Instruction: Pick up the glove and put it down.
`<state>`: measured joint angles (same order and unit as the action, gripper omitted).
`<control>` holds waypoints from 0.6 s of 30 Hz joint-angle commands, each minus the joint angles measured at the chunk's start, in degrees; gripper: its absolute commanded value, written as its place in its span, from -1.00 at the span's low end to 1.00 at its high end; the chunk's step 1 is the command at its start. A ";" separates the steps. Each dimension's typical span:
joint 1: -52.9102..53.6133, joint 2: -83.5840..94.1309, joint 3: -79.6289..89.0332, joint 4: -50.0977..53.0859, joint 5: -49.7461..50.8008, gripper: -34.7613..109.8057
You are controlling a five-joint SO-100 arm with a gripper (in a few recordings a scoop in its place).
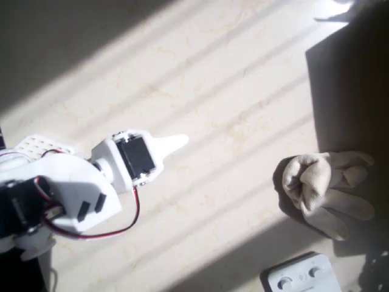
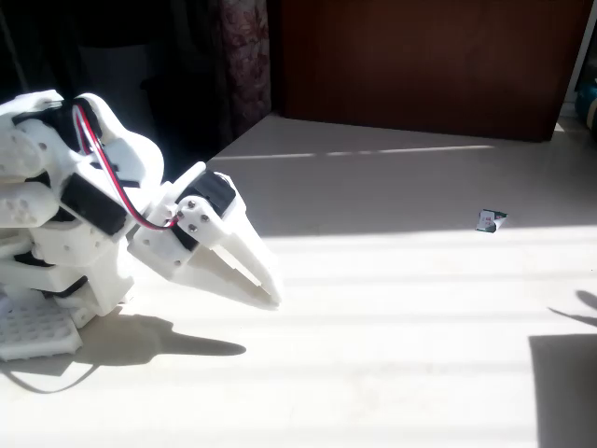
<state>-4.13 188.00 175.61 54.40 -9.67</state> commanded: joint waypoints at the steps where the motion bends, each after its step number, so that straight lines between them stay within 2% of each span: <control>1: 0.44 0.35 0.09 0.09 -0.35 -0.52; 7: 0.44 0.35 0.09 0.88 -0.26 -0.52; 13: 0.44 0.35 -2.81 13.54 -0.26 -0.52; 18: 0.44 0.35 -3.34 15.73 -0.09 -0.52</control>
<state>-4.13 188.00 175.25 69.35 -9.67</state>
